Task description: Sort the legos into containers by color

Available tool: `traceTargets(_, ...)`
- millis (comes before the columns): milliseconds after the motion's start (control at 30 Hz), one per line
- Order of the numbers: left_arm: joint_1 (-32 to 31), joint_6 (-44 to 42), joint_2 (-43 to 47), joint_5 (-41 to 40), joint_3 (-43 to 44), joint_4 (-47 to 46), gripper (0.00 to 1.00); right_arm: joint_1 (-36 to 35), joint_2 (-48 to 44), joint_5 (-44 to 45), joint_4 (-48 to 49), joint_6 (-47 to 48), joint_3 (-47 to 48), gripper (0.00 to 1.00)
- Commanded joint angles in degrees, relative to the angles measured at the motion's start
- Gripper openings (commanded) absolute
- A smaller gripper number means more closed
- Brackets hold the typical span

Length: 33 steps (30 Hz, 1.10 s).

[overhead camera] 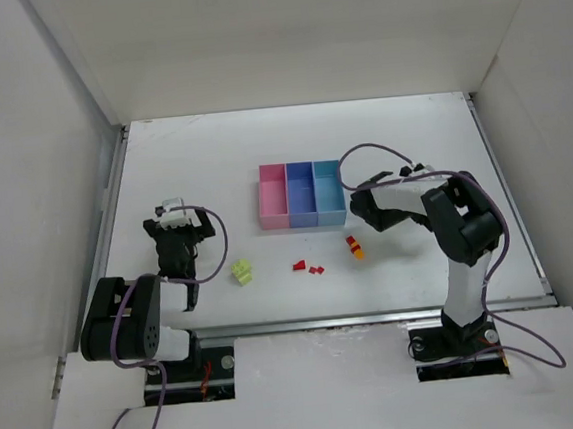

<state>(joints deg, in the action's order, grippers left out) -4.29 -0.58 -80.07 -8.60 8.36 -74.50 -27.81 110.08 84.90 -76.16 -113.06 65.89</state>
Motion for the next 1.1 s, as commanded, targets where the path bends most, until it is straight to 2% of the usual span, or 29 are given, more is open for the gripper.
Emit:
traceTargets(0,-0.10,0.05,0.62,0.87,0.60,-13.39,1.00,0.30,-0.31,8.44,-3.12,-18.25,1.17,1.00)
traceTargets(233,-0.10,-0.48,0.62,1.48,-1.14,-15.49,1.00,0.30,-2.76,7.91,-3.12,-18.26,-0.06,1.00)
traceTargets(267,-0.10,-1.95,1.75,4.00,-1.85,-17.68,1.00,0.30,-5.81,7.91,-3.12,-16.86,-0.06,1.00)
traceTargets(333,-0.10,-3.19,8.92,7.26,-1.86,-13.59,1.00,-0.83,-9.34,12.02,-3.12,-15.01,-1.28,1.00)
traceTargets(367,-0.62,-3.98,12.36,9.11,0.58,-3.04,1.00,-0.84,-13.45,14.22,-3.12,-11.96,-1.29,1.00)
traceTargets(467,-0.63,-17.23,23.52,24.20,12.34,21.68,1.00,-2.33,-19.27,16.17,-3.12,-4.04,2.30,1.00)
traceTargets(500,-1.41,-18.92,24.78,26.25,20.73,32.29,1.00,-3.12,-22.08,16.17,-3.12,3.21,3.62,1.00)
traceTargets(567,-2.21,-18.15,26.28,22.68,27.73,38.17,1.00,-7.50,-22.98,16.17,-3.12,12.11,8.78,1.00)
traceTargets(600,-2.21,-19.01,26.28,22.66,34.98,46.81,1.00,-9.43,-23.50,16.17,-3.12,20.68,10.65,1.00)
traceTargets(667,-2.82,-27.32,25.67,28.70,43.37,60.36,1.00,-14.27,-23.51,13.55,-3.12,27.68,15.82,1.00)
traceTargets(700,-3.96,-34.85,23.93,30.47,47.50,67.40,1.00,-15.42,-23.51,11.97,-3.12,30.41,17.50,1.00)
traceTargets(733,-4.66,-36.76,22.95,30.49,54.59,79.65,1.00,-16.47,-23.51,10.21,-3.12,35.66,19.09,1.00)
traceTargets(800,-5.89,-38.61,20.59,29.79,59.82,89.48,1.00,-18.85,-23.51,4.41,-3.12,42.88,24.51,1.00)
traceTargets(833,-7.21,-40.97,20.05,29.17,63.41,97.45,1.00,-19.38,-22.73,-1.87,5.15,60.23,26.38,1.00)
traceTargets(867,-7.91,-42.21,20.04,29.17,64.66,100.75,1.00,-19.38,-22.72,-1.93,15.24,76.94,26.40,1.00)
traceTargets(900,-8.70,-43.88,20.04,29.17,65.63,103.56,1.00,-19.38,-24.46,-20.47,25.69,94.94,23.53,0.93)
traceTargets(933,-10.45,-46.07,20.04,29.17,67.04,106.20,1.00,-19.38,-26.39,-31.18,29.80,104.52,23.50,0.91)
traceTargets(967,-11.43,-50.27,20.65,27.77,67.05,109.53,1.00,-19.38,-29.98,-35.99,30.71,102.53,23.50,0.91)
traceTargets(1067,-14.68,-52.06,24.78,23.30,65.22,109.57,1.00,-17.37,-39.98,-45.15,35.63,99.44,20.52,0.94)
